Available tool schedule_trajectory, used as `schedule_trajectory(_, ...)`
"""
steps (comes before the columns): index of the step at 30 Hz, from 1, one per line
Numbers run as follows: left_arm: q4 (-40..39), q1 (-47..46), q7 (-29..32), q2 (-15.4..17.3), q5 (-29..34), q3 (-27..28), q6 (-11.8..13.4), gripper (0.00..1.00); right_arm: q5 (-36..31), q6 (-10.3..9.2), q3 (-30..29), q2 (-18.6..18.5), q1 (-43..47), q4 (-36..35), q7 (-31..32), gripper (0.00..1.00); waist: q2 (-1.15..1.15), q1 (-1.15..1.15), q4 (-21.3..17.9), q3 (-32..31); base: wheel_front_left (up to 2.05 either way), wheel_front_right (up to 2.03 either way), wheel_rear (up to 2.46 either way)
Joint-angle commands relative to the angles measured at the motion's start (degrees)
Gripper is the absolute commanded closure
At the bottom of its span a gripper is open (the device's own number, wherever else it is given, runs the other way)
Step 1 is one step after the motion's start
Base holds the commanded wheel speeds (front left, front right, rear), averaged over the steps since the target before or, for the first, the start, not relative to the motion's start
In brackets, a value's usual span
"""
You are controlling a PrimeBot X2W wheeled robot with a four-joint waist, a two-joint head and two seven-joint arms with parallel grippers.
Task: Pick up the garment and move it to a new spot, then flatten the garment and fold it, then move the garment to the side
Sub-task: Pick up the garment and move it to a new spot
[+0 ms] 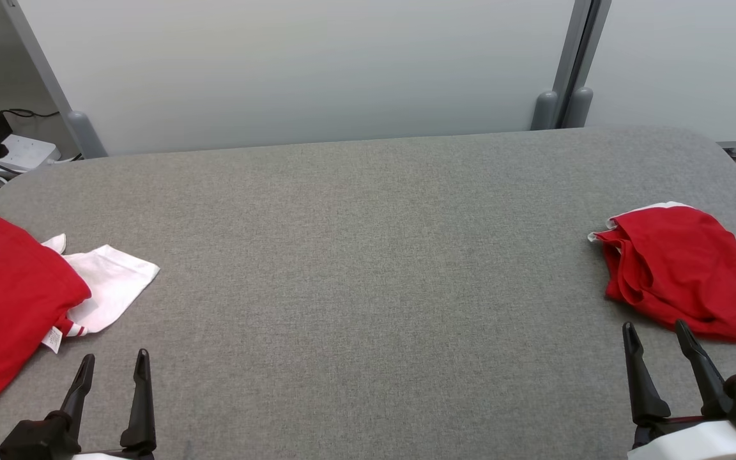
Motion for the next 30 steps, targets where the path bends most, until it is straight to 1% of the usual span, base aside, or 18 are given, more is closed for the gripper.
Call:
schedule_trajectory(1,-1.0,-2.3,-0.5,1.1,-0.4,1.9,0.6,0.00,0.0,0.07,1.5,-0.8,-0.9,-2.0,0.3,0.00,0.00,0.00,-0.1,0.1,0.00,0.00,0.00)
schedule_trajectory(12,-1.0,-2.6,-0.2,1.5,-0.4,1.5,0.9,0.00,0.5,0.07,1.6,-0.8,-0.5,-1.8,0.0,0.00,0.00,0.00,0.0,0.2,0.00,0.00,0.00)
schedule_trajectory(15,-1.0,-2.9,-0.1,1.6,-0.5,1.3,0.9,0.00,0.5,0.07,1.4,-0.8,-0.2,-1.8,-0.1,0.00,0.00,0.00,0.5,0.2,0.00,0.00,0.00)
schedule_trajectory(18,-0.8,-3.2,0.0,1.5,-0.7,1.1,0.9,0.00,0.5,0.07,0.7,-0.7,0.4,-1.9,-0.1,0.00,0.00,0.00,1.7,0.1,0.00,0.00,0.00)
schedule_trajectory(23,-0.9,-4.1,-0.2,1.5,-1.0,1.1,1.1,0.00,0.5,0.07,0.3,-0.5,0.9,-2.3,0.1,0.00,0.00,0.00,5.9,0.1,0.00,0.00,0.00)
schedule_trajectory(30,-2.4,-3.1,-0.2,1.6,-1.2,1.7,2.1,0.00,0.6,0.07,1.8,-0.4,0.2,-2.7,0.3,0.00,0.00,0.00,15.2,0.2,0.00,0.00,0.00)
